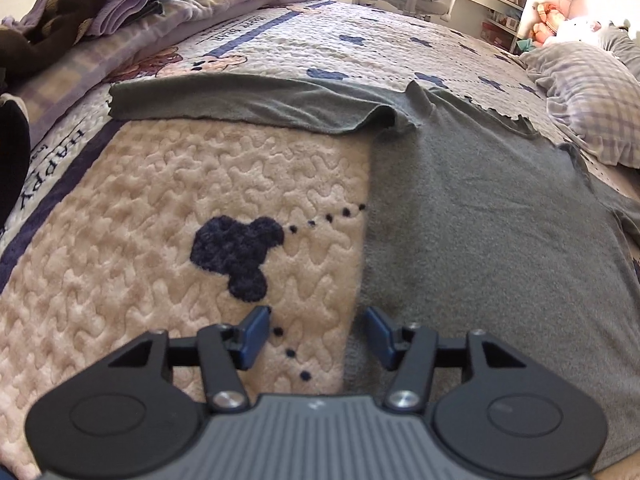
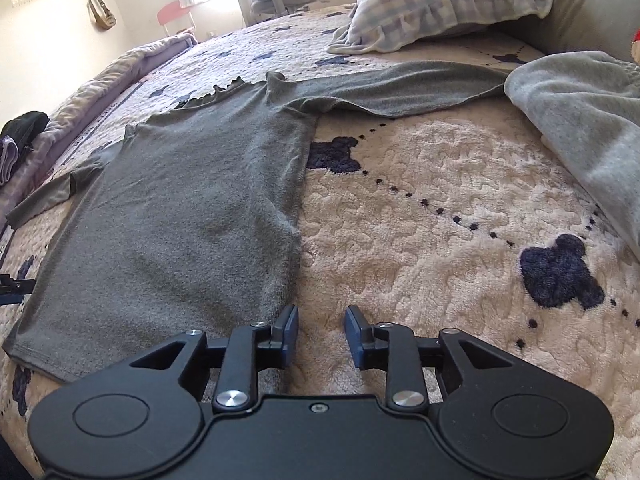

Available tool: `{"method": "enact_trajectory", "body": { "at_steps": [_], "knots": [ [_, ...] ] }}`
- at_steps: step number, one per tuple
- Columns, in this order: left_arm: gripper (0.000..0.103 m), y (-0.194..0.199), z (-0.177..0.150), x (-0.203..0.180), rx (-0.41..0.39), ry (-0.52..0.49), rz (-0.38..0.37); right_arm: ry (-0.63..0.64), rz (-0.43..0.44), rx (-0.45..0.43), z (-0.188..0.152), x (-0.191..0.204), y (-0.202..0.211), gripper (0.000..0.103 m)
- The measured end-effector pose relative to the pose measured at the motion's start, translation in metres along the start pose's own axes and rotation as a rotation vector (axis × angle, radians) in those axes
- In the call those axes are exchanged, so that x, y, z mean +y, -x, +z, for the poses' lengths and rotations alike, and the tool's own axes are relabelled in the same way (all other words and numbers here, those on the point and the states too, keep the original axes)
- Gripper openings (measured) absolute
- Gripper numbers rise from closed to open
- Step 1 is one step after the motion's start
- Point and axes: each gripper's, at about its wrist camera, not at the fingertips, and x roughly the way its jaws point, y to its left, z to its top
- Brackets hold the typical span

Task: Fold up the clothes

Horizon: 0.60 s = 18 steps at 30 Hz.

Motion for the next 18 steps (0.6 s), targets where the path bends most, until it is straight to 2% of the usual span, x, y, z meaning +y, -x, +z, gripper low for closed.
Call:
{"method": "enact_trajectory", "body": {
  "at_steps": [3,7,11,18],
  "knots": [
    [0.067,-0.001,0.006,-0.003,-0.012,-0.015,0.018,-0.009,0.001,-0.006,0.007,-0.001,-0.001,0.026],
    [0.071,-0.004,0.017,-0.008,-0.025,-0.034,0.037,-0.009,-0.006,-0.013,0.016,-0.001,-0.005,0.026],
    [0.084,-0.006,0.031,-0.013,-0.049,-0.051,0.043,-0.003,-0.01,-0.01,0.024,0.001,-0.009,0.026],
    [0.089,-0.018,0.054,-0.023,-0.077,-0.063,0.052,-0.006,-0.032,-0.014,0.037,0.0,-0.014,0.027]
  ]
}}
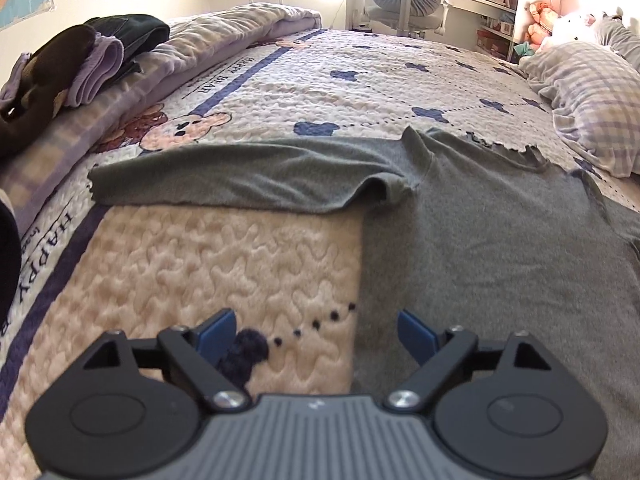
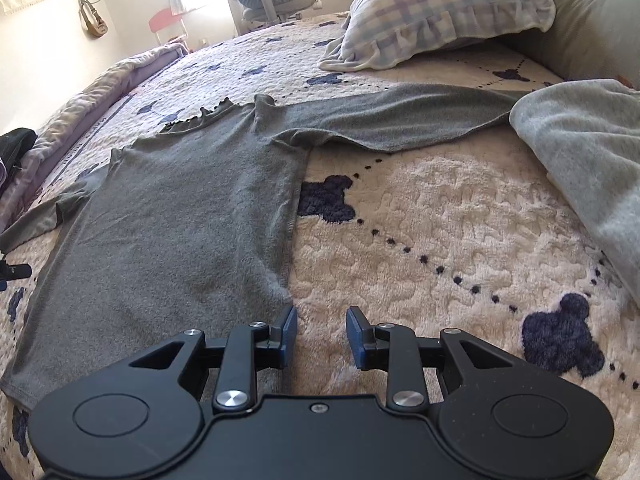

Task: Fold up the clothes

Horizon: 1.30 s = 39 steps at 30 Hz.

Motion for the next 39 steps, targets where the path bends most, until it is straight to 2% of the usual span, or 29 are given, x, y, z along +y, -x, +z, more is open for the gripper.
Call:
{"method": "enact_trajectory", "body": {
  "at_steps": [6,11,15,19,20,27,34,39],
  "knots": [
    [0.093,-0.015,0.017,-0.008,-0.019,-0.007,0.002,-0.014,-0.019,0.014,0.004,-0.002,-0.009,0.031],
    [0.095,-0.039,0.039,-0.02,-0.039,-0.058,0.02,-0.033,-0.032,0.02,0.011,-0.004,-0.016,0.033],
    [0.099,-0.055,0.045,-0.021,-0.041,-0.074,-0.018,-0.027,-0.05,0.019,0.016,-0.004,-0.021,0.034],
    [0.099,-0.072,0.041,-0.012,0.007,-0.027,-0.061,-0.005,-0.072,0.02,0.023,-0.011,-0.027,0.046],
    [0.1,-0.074,0.041,-0.01,0.014,-0.018,-0.069,-0.01,-0.08,0.019,0.027,-0.016,-0.03,0.046],
    [0.101,-0.073,0.05,-0.003,-0.006,0.002,-0.099,-0.266,-0.077,-0.047,0.066,-0.073,-0.052,0.046],
    [0.101,-0.075,0.054,0.005,-0.005,0.04,-0.102,-0.44,-0.068,-0.126,0.091,-0.109,-0.073,0.046],
    [0.102,-0.079,0.052,0.001,0.006,0.021,-0.1,-0.538,-0.075,-0.189,0.11,-0.129,-0.089,0.047]
  ]
}}
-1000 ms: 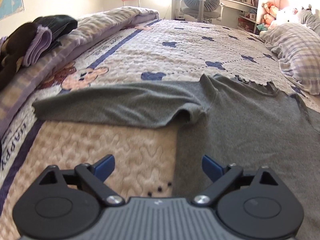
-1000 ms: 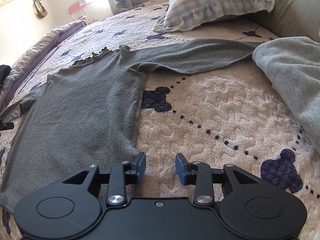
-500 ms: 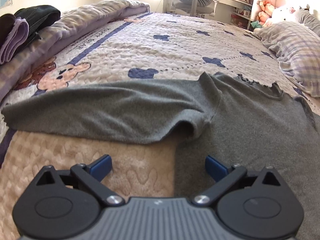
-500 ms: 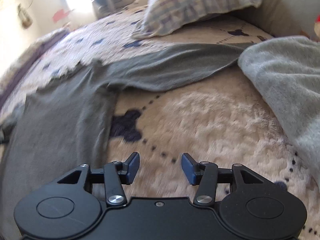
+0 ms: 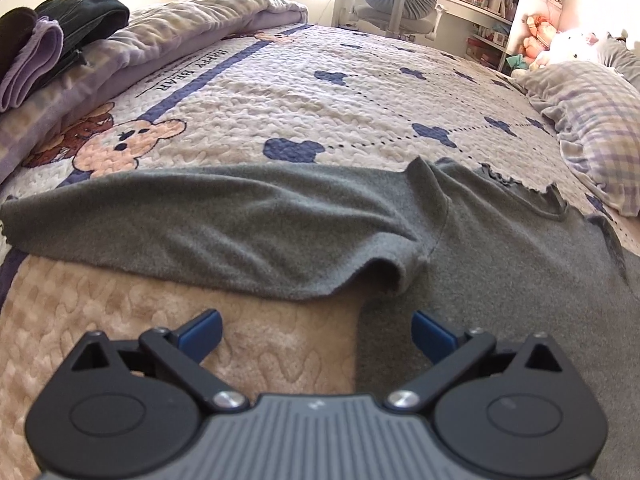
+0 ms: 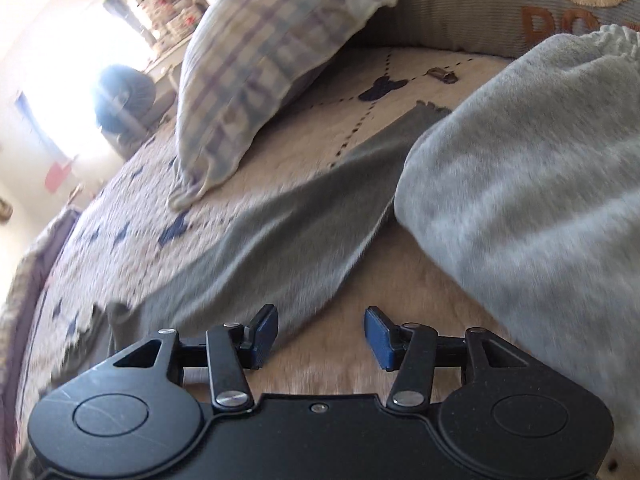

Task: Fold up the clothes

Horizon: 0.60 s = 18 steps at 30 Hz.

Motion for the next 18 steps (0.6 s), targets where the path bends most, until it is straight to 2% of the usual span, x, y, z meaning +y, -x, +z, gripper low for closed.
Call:
{"method": "enact_trajectory", "body": {
  "at_steps": [3,6,7,9,10,14,18],
  "knots": [
    [0.103,-0.001,0.0,-0.001,0.0,-0.008,0.001,-0.077,-0.006,-0.027,0.013,-0.004,-0.014,0.047],
    [0.103,-0.001,0.001,0.0,0.001,-0.002,-0.005,-0.094,-0.007,-0.039,0.019,-0.001,-0.021,0.048],
    [0.103,-0.001,0.002,0.0,0.002,0.001,-0.007,-0.074,-0.011,-0.039,0.019,0.002,-0.021,0.043],
    [0.103,-0.001,0.003,0.0,0.002,0.004,-0.011,-0.024,-0.012,-0.037,0.02,0.007,-0.021,0.023],
    [0.103,-0.001,0.003,0.0,0.002,0.004,-0.013,-0.003,-0.008,-0.043,0.021,0.009,-0.019,0.01],
    [0.103,0.0,0.003,0.0,0.003,0.008,-0.02,0.039,0.022,-0.107,0.027,0.019,-0.003,0.008],
    [0.103,0.001,0.003,0.0,0.003,0.014,-0.027,0.147,0.018,-0.161,0.034,0.047,0.013,0.008]
  ]
}}
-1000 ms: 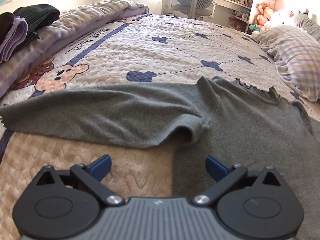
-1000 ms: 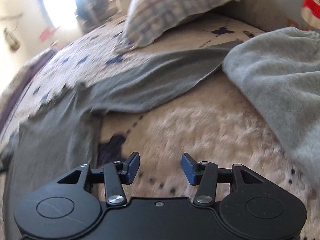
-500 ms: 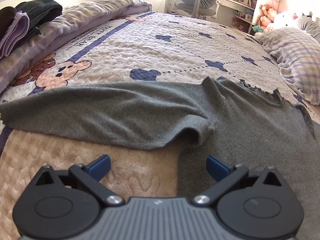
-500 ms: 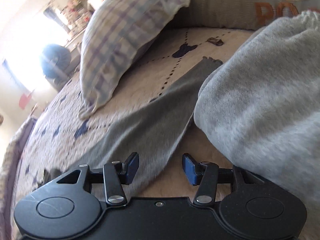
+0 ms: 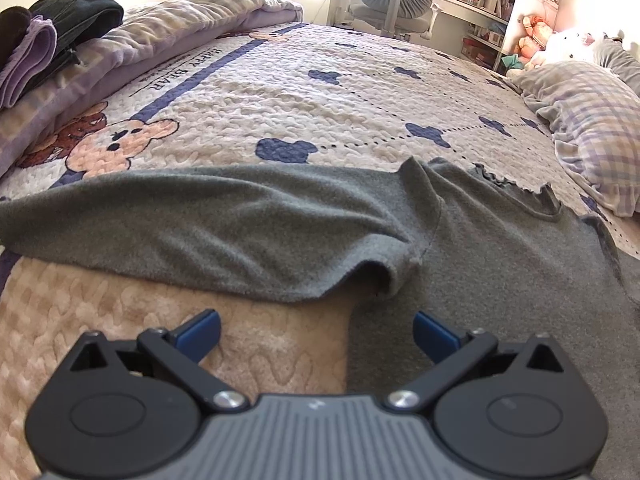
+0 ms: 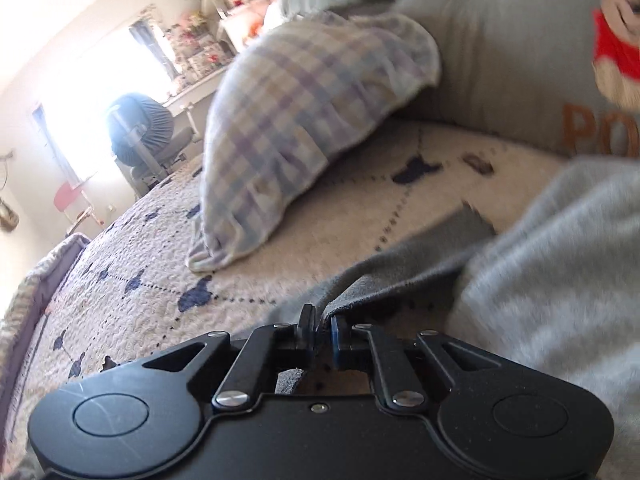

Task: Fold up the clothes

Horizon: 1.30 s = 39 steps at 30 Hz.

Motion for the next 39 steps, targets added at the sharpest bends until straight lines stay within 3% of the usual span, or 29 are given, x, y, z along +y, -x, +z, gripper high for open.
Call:
{"method": "enact_trajectory", "body": {
  "at_steps": [6,10,13,15,17,19,24,26,31,36,39],
  "knots": [
    [0.103,0.001,0.001,0.001,-0.001,0.008,-0.002,0.221,0.102,-0.093,0.006,0.069,0.024,0.008],
    [0.103,0.002,0.001,0.001,-0.005,0.007,-0.004,0.453,0.207,-0.12,-0.016,0.141,0.041,0.008],
    [0.103,0.004,0.001,0.001,-0.007,0.005,-0.003,0.607,0.27,-0.086,-0.046,0.19,0.047,0.008],
    [0.103,0.004,0.001,0.0,-0.007,-0.002,-0.005,0.646,0.281,-0.045,-0.064,0.21,0.045,0.008],
    [0.103,0.005,0.0,-0.001,-0.009,-0.011,-0.006,0.621,0.276,-0.006,-0.076,0.214,0.04,0.016],
    [0.103,0.006,0.0,-0.002,-0.01,-0.015,-0.009,0.575,0.253,0.048,-0.085,0.209,0.031,0.024],
    [0.103,0.006,0.001,-0.003,-0.009,-0.015,-0.019,0.453,0.144,0.134,-0.092,0.16,0.013,0.028],
    [0.103,0.006,0.0,-0.003,-0.007,-0.015,-0.02,0.391,0.099,0.134,-0.087,0.137,0.011,0.037],
    [0.103,0.007,0.0,-0.005,-0.005,-0.013,-0.027,0.177,-0.017,0.123,-0.066,0.059,0.01,0.039],
    [0.103,0.005,-0.001,-0.004,0.002,-0.008,-0.029,0.102,-0.156,0.076,-0.055,0.001,0.016,0.039],
    [0.103,0.003,-0.002,-0.005,0.007,-0.011,-0.031,0.078,-0.153,0.071,-0.048,-0.012,0.018,0.039]
  ]
}}
